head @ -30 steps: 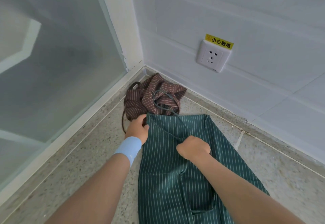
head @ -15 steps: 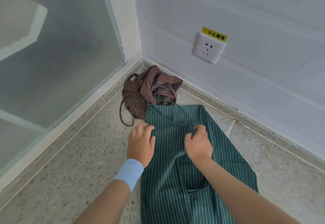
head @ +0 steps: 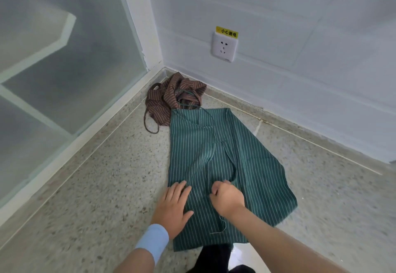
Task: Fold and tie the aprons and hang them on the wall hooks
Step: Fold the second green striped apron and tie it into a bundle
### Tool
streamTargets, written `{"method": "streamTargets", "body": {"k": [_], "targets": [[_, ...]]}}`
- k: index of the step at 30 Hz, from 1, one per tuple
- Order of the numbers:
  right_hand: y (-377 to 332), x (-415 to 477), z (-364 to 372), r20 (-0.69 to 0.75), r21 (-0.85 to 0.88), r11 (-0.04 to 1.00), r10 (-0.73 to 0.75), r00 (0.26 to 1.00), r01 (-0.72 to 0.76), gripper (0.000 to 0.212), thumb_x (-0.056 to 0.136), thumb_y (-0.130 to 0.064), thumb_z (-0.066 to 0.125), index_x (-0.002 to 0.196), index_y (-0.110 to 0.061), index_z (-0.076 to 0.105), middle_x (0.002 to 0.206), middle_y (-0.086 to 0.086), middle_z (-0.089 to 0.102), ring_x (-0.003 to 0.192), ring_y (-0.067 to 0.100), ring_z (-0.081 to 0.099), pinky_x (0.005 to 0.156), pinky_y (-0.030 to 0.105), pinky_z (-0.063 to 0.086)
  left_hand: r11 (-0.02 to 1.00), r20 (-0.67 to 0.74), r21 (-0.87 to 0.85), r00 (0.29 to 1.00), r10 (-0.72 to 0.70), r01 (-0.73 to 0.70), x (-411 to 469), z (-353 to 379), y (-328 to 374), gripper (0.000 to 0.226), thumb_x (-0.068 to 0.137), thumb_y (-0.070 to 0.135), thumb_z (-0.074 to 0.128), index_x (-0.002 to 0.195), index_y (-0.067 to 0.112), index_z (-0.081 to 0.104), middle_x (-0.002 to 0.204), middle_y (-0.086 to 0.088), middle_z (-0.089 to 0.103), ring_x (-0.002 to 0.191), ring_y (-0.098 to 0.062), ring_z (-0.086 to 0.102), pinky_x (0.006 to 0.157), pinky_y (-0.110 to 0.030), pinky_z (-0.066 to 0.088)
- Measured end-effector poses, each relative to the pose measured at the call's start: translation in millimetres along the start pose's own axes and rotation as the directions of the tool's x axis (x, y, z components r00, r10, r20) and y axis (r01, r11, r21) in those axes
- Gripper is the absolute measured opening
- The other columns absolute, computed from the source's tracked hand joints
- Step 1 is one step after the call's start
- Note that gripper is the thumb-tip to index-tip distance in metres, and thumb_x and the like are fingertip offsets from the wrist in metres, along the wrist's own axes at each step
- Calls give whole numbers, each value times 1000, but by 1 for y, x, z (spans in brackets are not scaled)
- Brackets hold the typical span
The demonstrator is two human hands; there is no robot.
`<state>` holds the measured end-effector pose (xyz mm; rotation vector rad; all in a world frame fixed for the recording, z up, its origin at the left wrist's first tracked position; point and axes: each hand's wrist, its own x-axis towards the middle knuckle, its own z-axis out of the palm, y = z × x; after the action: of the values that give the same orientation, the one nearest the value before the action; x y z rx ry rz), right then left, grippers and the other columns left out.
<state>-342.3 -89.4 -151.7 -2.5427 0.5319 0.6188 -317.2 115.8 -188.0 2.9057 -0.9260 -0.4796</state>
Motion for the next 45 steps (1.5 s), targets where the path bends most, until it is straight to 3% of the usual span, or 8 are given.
{"method": "streamTargets", "body": {"k": [5,13,25,31,35,37,41,45], "targets": [[16,-20,1,-2,153,987,58,998,-57,8,96,-32,55,94,-26,59,74,-8,63,61,11,59,54,27,49,998,254,55,967,-24,10,-24,2,-9,97,93,59,47,146,30,-29,156,5,-29,150,-22,-15,121,-42,-6],[48,-36,-3,-89,217,965,171,981,-148,23,96,-39,53,112,-23,59,100,-2,67,83,16,65,70,31,53,995,154,83,987,43,-56,-15,-28,14,68,92,54,44,152,26,26,160,0,15,147,-25,12,121,-43,5],[165,-36,-37,-127,45,772,634,763,-634,56,85,-40,62,132,-16,45,134,13,48,124,33,45,103,43,38,984,459,-174,882,102,-23,62,-32,125,66,95,38,51,153,31,22,161,8,8,146,-22,16,111,-42,38],[160,-43,-58,-309,236,928,353,883,-288,12,81,-39,60,81,-28,62,90,1,62,95,24,56,86,37,45,985,537,-134,843,-16,104,86,-40,113,74,95,44,51,157,33,11,164,6,-8,151,-25,-3,121,-45,18],[123,-42,-82,-274,535,843,227,935,-48,30,84,-26,60,64,-20,39,58,-3,49,56,17,48,54,32,41,941,307,-319,952,-10,113,98,-73,118,21,98,36,47,110,34,64,135,2,52,107,-18,60,91,-36,52],[106,-36,-90,-269,552,834,159,950,17,28,87,-29,59,68,-20,41,64,0,54,61,18,53,60,34,45,827,230,-537,972,-46,166,96,-92,127,17,99,37,47,97,32,63,116,5,63,91,-13,64,83,-36,54],[66,-29,-94,-194,575,802,-57,979,161,32,88,-31,63,70,-19,40,70,-2,50,68,13,48,69,33,44,143,496,-865,861,112,480,85,-114,129,44,97,57,44,124,23,55,125,-6,60,103,-28,67,80,-46,60],[26,-26,-80,-25,517,783,-389,921,345,18,79,-34,66,72,-22,56,89,-7,58,87,11,60,89,39,50,-11,509,-860,860,45,510,68,-107,96,57,87,58,63,127,22,47,129,-2,56,114,-25,63,83,-51,59]]}}
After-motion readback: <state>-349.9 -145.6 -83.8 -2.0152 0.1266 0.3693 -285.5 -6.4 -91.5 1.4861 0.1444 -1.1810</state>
